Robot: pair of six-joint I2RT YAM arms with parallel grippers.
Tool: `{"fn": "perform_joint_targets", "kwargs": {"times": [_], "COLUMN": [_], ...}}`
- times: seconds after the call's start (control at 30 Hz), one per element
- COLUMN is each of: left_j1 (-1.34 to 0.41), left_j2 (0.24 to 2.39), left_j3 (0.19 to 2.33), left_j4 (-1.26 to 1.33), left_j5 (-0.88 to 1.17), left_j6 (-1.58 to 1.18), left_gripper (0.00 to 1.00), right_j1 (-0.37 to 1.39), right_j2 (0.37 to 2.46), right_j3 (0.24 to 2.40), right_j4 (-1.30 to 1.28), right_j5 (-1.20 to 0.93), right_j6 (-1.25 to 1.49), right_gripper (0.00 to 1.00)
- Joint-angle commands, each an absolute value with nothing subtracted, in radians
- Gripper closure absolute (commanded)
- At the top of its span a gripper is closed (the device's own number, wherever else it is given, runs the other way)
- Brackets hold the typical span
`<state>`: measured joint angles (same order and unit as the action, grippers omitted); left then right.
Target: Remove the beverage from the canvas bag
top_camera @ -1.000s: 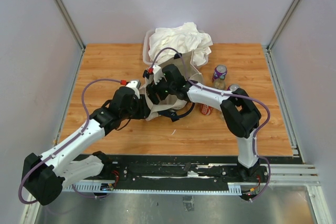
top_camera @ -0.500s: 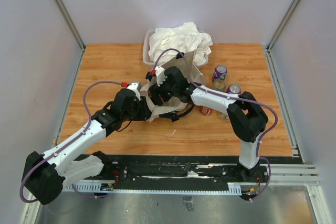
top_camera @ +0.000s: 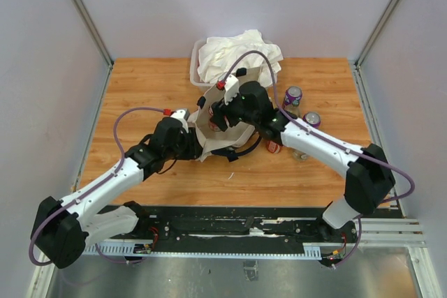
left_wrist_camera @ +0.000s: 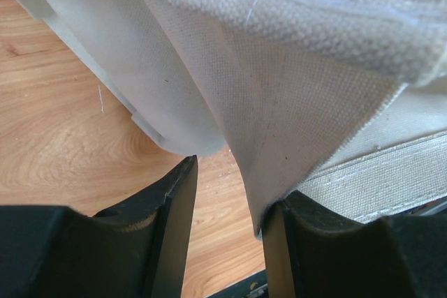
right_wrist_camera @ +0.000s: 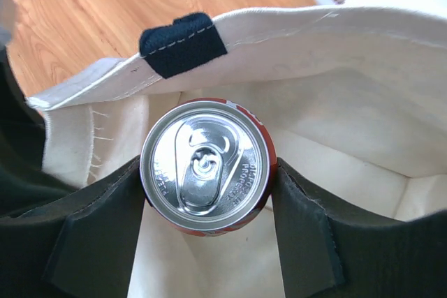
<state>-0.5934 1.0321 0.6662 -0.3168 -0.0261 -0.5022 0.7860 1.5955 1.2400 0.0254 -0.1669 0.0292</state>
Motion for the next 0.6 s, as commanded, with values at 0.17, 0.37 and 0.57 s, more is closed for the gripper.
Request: {"fn": "perform_joint_targets", "kwargs": {"times": [0.17,0.37,0.57], "left_j1": [-0.596,-0.595,-0.592], "left_j2": [1.065,1.083,1.119], "left_j3": [0.682,0.730,0.772], "left_j4": [-0.291,-0.283,-0.271], "left_j5": [-0.114,-0.184,-0.241], "left_j6": [-0.484,-0.462,-0.444], "left_gripper": [0.55,0.53,0.49], "right_j1": [0.796,0.799,0.826], "right_j2": [1.261,1.046,0.880], "right_j3": [1.176,1.089,0.948], "right_j4": [0.082,-0.078,-0.210], "right_j5": [0.026,0.223,0.325], "right_j6": [-0.036,-0.064,0.009], "right_gripper": [0.99,0.99,0.99]}}
